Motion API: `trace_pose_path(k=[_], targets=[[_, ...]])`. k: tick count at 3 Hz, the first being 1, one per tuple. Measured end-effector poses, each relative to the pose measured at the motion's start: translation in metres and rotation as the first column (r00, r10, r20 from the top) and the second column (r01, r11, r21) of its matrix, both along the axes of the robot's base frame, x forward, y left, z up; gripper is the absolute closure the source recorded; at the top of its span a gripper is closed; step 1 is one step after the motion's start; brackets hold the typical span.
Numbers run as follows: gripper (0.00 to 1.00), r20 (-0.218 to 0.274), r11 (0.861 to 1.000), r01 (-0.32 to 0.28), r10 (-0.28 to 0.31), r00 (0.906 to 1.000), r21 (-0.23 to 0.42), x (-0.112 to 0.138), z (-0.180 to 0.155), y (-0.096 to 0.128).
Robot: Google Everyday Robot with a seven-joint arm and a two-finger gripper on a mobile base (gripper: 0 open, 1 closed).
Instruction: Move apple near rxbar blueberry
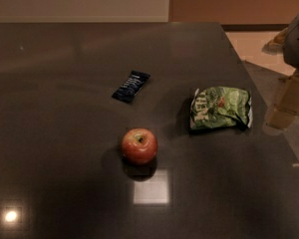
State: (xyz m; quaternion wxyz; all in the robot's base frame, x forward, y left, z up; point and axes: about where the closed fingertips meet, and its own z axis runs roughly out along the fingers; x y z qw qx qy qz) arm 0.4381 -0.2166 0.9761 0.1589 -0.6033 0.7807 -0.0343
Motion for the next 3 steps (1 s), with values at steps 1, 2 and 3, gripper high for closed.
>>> trace_pose_path(k=[1, 2, 3], targets=[[0.00, 0.002, 1.000, 0.000, 0.000, 1.0000, 0.001, 0.000, 0.001, 0.000], [0.00, 0.003, 0.997, -0.062, 0.062, 0.9981, 0.048, 0.001, 0.004, 0.020], [0.00, 0.006, 0.981, -0.159, 0.159, 0.9872, 0.116, 0.003, -0.003, 0.055]])
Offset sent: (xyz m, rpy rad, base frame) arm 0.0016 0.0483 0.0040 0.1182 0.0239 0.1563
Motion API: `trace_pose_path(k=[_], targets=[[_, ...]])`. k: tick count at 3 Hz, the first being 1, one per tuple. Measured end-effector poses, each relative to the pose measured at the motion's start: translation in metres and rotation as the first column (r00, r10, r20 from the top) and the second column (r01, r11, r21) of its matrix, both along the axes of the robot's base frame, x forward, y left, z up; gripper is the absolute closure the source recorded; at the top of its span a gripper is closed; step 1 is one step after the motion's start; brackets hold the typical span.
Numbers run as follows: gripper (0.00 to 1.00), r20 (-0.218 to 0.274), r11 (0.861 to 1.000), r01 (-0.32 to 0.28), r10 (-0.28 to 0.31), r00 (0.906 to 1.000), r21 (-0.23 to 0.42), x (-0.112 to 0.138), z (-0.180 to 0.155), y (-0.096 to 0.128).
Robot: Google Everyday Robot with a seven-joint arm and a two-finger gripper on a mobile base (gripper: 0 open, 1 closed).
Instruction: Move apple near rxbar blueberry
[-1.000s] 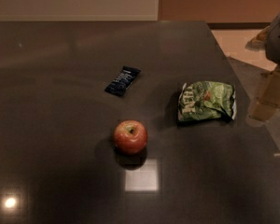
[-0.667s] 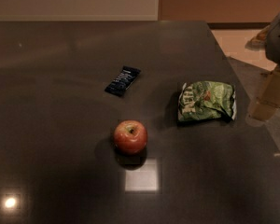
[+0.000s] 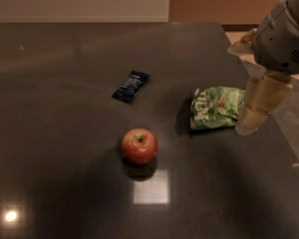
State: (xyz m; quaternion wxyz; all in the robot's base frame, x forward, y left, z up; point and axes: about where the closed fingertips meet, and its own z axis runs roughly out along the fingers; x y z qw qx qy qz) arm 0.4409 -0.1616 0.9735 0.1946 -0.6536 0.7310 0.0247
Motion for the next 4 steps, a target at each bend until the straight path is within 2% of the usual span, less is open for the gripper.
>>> trace_pose_path(k=[1, 2, 3, 4], targets=[[0.00, -0.013, 0.991, -0.122, 0.123, 0.9923, 0.063, -0.001, -0.018, 0.044], [0.00, -0.039, 0.970, -0.224, 0.228, 0.9728, 0.095, -0.001, -0.047, 0.084], [0.00, -0.080, 0.951, -0.287, 0.297, 0.9515, 0.116, 0.000, -0.080, 0.115], [0.00, -0.107, 0.939, -0.319, 0.333, 0.9367, 0.131, -0.001, -0.103, 0.136]])
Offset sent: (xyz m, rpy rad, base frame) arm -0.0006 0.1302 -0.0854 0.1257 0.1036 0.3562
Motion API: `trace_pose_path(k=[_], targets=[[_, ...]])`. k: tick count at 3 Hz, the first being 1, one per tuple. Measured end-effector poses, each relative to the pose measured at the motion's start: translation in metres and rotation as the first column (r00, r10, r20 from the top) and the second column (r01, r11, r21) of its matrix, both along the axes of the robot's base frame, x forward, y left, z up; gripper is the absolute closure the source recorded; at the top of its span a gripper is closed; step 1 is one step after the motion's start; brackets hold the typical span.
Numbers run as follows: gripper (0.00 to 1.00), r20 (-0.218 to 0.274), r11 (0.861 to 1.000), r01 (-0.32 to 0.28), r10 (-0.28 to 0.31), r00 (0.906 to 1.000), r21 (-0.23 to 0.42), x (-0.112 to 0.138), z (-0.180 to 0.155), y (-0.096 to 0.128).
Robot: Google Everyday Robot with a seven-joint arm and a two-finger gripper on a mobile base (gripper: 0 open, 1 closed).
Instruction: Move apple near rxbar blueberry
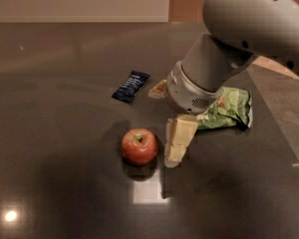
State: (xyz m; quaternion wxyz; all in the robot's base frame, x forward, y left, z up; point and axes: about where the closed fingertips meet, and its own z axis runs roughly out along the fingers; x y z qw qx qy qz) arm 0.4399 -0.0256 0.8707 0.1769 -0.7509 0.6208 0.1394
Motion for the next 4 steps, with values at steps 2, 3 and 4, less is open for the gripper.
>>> trace_pose_path(k=[2, 3, 4], targets=[[0.00, -0.041, 0.999, -0.038, 0.040, 0.9984, 0.032, -0.009, -0.018, 0.025], [0.00, -0.060, 0.997, -0.059, 0.062, 0.9963, 0.052, -0.015, -0.021, 0.034], [0.18, -0.072, 0.995, -0.075, 0.080, 0.9942, 0.069, -0.020, -0.022, 0.040]])
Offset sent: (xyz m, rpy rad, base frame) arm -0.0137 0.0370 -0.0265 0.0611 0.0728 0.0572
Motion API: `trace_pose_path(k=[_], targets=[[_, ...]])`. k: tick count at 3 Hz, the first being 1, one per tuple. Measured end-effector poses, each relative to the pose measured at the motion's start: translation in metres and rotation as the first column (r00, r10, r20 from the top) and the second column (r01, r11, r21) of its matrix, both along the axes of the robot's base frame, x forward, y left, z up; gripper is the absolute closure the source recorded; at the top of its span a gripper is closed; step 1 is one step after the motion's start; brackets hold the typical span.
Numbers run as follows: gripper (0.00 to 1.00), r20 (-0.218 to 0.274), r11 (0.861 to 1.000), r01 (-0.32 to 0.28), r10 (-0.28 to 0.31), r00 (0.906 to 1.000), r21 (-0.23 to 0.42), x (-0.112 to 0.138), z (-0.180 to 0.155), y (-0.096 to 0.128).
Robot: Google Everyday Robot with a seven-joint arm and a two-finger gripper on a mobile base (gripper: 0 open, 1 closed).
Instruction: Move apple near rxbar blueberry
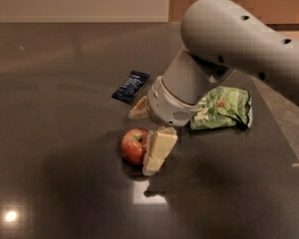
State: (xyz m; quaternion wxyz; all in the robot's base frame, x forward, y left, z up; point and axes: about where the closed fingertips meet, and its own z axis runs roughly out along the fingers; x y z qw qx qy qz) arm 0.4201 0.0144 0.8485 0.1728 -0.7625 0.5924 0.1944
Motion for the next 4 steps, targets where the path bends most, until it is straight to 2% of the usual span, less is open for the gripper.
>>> trace_pose_path(k=[2, 3, 4], targets=[[0.64, 0.006, 1.000, -0.011, 0.011, 0.9999, 0.019, 0.000, 0.006, 0.000], [0.88, 0.034, 1.000, 0.002, -0.003, 0.9994, 0.030, 0.015, 0.018, 0.001], [1.00, 0.069, 0.997, 0.067, -0.069, 0.9952, 0.030, 0.048, 0.029, 0.004]])
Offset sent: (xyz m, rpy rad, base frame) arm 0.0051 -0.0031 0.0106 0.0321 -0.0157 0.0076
